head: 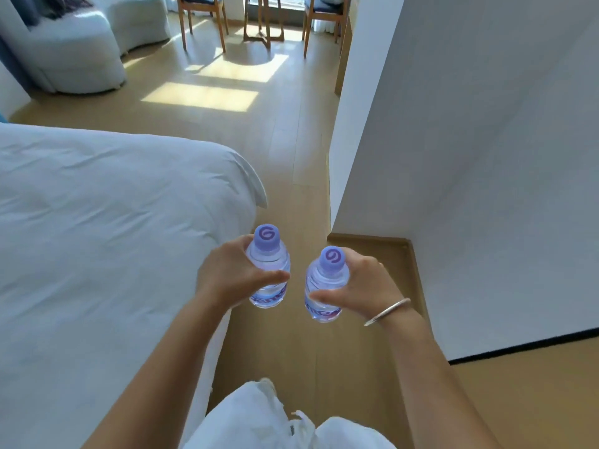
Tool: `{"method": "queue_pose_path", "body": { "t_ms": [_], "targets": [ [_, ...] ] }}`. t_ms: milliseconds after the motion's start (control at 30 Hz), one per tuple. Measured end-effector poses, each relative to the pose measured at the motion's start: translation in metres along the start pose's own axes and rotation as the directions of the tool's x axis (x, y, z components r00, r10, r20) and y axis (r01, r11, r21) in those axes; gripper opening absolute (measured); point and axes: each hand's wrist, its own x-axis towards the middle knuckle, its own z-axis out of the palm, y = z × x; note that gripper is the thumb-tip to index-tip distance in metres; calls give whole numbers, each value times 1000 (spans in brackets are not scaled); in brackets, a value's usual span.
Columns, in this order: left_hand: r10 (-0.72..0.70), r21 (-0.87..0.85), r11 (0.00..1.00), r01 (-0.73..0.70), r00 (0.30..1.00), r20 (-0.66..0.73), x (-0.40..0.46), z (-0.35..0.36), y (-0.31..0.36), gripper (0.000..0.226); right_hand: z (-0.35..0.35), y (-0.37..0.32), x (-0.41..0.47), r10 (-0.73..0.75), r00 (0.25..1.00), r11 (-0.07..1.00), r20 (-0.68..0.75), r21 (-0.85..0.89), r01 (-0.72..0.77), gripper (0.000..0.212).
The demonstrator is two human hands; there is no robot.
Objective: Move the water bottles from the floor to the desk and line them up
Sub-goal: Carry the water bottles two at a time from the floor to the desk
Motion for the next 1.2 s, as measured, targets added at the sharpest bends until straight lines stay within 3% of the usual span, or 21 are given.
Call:
{"method": "queue_pose_path", "body": {
  "t_ms": [300, 467, 633, 933, 1200],
  "targets": [
    [2, 23, 1000, -2, 1000, 11, 157, -37, 2, 40, -19, -16, 156, -7, 1000, 999, -30, 33, 8, 46],
    [27, 51, 998, -28, 1000, 7, 255, -41, 8, 60, -35, -9, 252, -18, 999, 999, -26, 44, 20, 49],
    [29, 30, 999, -29, 999, -26, 373, -45, 45, 42, -72, 10, 375, -45, 999, 998, -31, 44, 46, 48],
    [26, -6, 1000, -26, 995, -98, 548, -63, 108, 46, -148, 32, 557, -149, 982, 989, -115, -26, 147, 59],
    [6, -21, 1000, -8, 998, -55, 695, -65, 130, 34, -162, 53, 693, -97, 983, 995, -154, -31, 93, 52]
  ]
}}
